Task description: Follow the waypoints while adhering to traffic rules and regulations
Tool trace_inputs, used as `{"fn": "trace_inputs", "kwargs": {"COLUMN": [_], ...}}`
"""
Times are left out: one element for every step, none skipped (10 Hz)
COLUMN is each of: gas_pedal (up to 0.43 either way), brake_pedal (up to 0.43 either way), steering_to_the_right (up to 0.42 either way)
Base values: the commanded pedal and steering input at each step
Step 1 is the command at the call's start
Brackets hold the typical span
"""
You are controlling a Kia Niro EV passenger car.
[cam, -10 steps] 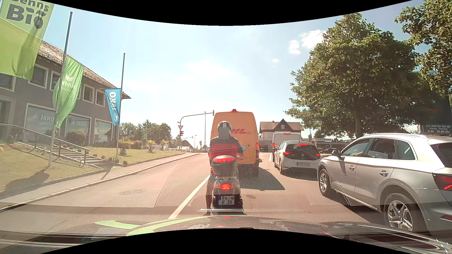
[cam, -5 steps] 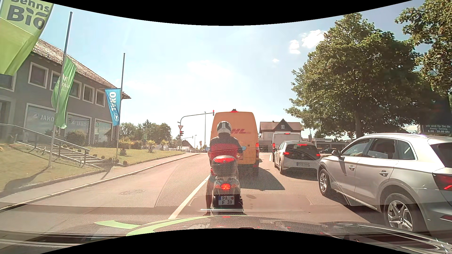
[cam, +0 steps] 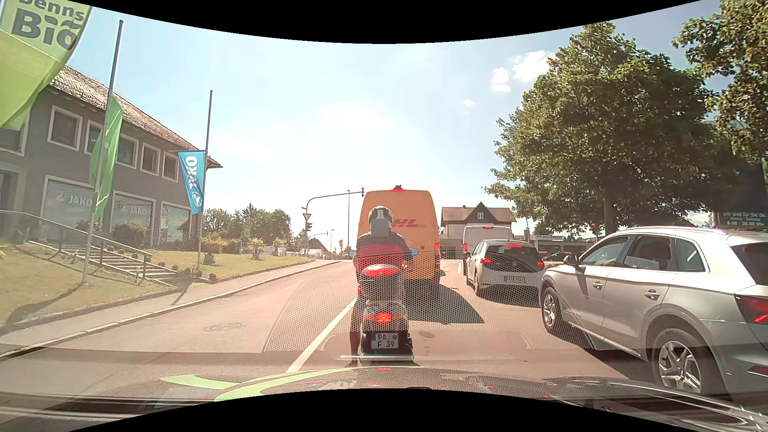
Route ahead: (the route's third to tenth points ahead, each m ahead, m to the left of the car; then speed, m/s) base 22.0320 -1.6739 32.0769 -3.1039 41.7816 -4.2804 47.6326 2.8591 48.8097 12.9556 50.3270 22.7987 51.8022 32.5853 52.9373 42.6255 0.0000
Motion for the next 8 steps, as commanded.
{"fn": "trace_inputs", "kwargs": {"gas_pedal": [0.000, 0.000, 0.000, 0.000, 0.000, 0.000, 0.000, 0.000], "brake_pedal": [0.250, 0.250, 0.250, 0.250, 0.250, 0.250, 0.250, 0.250], "steering_to_the_right": [0.019, 0.019, 0.019, 0.019, 0.019, 0.019, 0.019, 0.019]}}
